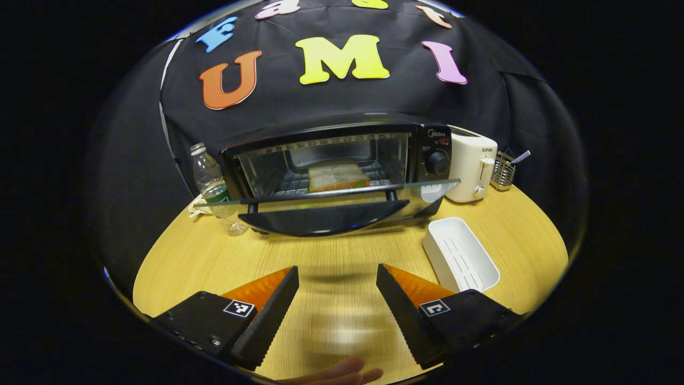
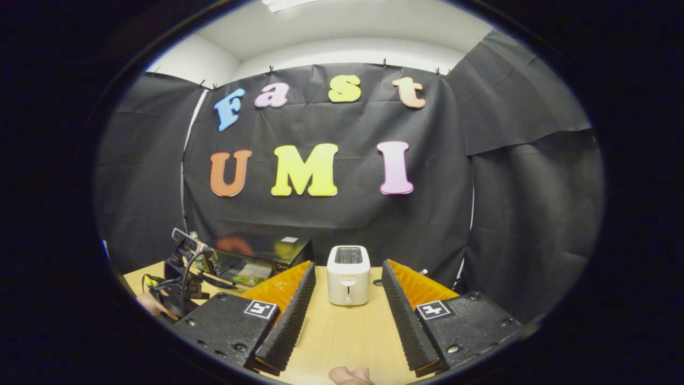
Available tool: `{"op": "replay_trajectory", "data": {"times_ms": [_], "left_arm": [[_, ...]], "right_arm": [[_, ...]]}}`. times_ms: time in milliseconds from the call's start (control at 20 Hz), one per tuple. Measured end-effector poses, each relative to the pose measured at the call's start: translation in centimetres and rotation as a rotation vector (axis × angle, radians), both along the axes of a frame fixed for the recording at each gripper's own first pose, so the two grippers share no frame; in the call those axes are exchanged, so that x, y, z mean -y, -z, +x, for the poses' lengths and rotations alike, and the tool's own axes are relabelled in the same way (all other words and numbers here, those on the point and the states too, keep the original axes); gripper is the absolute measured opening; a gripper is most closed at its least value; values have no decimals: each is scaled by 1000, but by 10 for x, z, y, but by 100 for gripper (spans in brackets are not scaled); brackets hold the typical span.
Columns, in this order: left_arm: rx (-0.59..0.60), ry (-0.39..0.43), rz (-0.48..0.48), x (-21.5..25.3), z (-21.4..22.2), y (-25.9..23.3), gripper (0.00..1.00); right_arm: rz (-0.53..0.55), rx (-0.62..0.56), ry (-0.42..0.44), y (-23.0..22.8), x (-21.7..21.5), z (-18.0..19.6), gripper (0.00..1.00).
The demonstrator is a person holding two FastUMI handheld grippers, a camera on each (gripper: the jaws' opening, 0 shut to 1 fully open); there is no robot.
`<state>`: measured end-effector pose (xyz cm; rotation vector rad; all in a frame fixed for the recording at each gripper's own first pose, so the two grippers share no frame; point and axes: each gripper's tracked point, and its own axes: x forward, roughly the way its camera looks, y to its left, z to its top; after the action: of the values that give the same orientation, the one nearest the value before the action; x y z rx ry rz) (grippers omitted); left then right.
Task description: Open the electric oven with the left hand, put the food in, and close the electric oven.
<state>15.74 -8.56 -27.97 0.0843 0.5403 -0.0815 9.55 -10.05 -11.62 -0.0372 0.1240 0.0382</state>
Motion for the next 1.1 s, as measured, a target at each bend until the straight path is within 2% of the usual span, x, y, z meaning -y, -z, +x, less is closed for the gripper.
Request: {"op": "replay_trajectory", "data": {"times_ms": [350,500,650,850,1100], "left_arm": [[77,-13,-54,-3,36,-34,96],[151,-28,-80,-12,68,-60,96],[198,-45,-110,-19,78,-86,96],[292,-49,-133,-24,46,-137,96],[416,-61,-114,-36,-27,-195,96]], "right_arm": [[7,-8,4,2,5,-7,81],[16,-17,11,2,6,-13,81],[30,-16,22,-2,7,-25,81],[28,-9,33,-6,6,-44,81],[39,14,6,-20,-8,-73,81]]}}
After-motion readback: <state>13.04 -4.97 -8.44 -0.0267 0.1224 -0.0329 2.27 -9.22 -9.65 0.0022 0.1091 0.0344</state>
